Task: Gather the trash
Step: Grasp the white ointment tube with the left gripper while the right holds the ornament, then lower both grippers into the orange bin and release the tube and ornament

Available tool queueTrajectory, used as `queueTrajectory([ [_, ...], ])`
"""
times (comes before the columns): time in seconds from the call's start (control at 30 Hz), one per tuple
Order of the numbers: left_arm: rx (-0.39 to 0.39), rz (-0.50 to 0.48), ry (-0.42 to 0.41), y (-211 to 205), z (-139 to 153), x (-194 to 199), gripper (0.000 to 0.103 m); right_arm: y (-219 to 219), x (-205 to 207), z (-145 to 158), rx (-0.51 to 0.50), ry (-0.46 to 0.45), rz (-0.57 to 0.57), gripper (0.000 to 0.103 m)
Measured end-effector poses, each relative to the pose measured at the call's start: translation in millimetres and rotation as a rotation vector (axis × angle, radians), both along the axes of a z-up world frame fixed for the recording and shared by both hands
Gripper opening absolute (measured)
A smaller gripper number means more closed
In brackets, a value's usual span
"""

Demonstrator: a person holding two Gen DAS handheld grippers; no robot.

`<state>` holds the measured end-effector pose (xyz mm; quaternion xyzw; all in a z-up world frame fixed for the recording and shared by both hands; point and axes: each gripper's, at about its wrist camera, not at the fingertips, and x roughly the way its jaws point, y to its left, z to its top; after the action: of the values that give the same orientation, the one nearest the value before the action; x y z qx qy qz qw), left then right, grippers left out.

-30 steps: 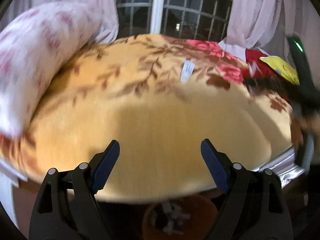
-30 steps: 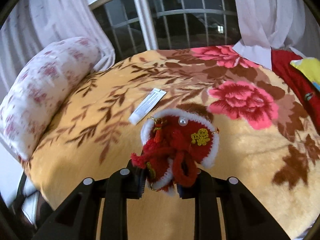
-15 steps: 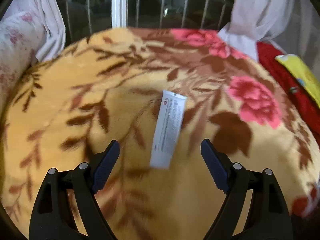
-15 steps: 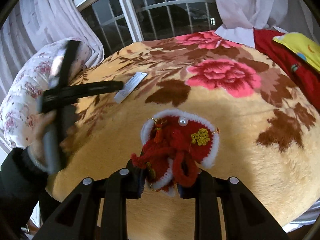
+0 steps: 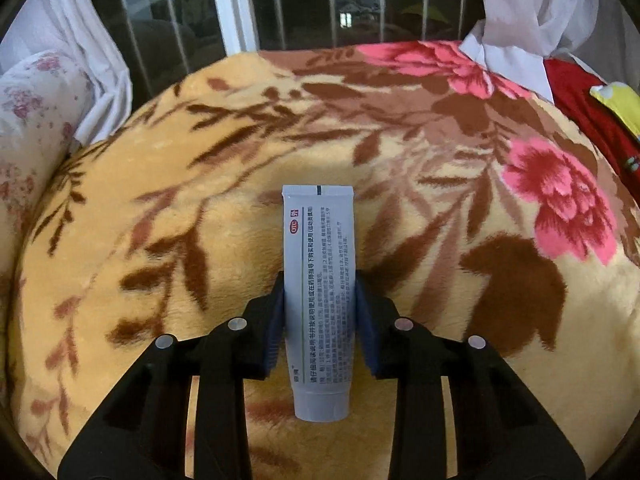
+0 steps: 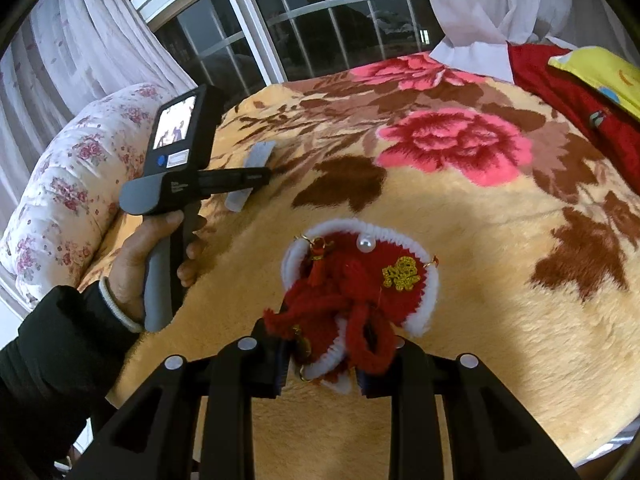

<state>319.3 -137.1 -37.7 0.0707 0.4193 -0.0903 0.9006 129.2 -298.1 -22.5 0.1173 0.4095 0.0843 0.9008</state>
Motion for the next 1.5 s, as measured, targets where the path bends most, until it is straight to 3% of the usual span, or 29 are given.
queueTrajectory([
  [0.17, -0.039, 0.034, 0.001, 16, 10, -17, 0.031, 4, -4, 3, 0.011, 0.005, 0.002, 0.025],
  [0.3, -0.07, 0.043, -0.015, 32, 25, -53, 0.031, 18, -20, 10, 0.007, -0.009, 0.025, 0.025],
  [0.53, -0.076, 0.025, -0.038, 55, 42, -145, 0.031, 47, -59, 14, 0.016, -0.024, 0.071, 0.026],
  [0.87, -0.141, 0.006, -0.029, 88, 41, -263, 0.031, 74, -134, -1, 0.009, -0.003, 0.124, 0.026],
  [1.1, -0.144, -0.007, 0.037, 99, 4, -331, 0.031, 85, -171, -24, -0.008, 0.058, 0.157, 0.027],
  [1.5, -0.108, 0.003, 0.271, 116, -79, -364, 0.031, 113, -191, -84, -0.048, 0.256, 0.262, 0.027],
])
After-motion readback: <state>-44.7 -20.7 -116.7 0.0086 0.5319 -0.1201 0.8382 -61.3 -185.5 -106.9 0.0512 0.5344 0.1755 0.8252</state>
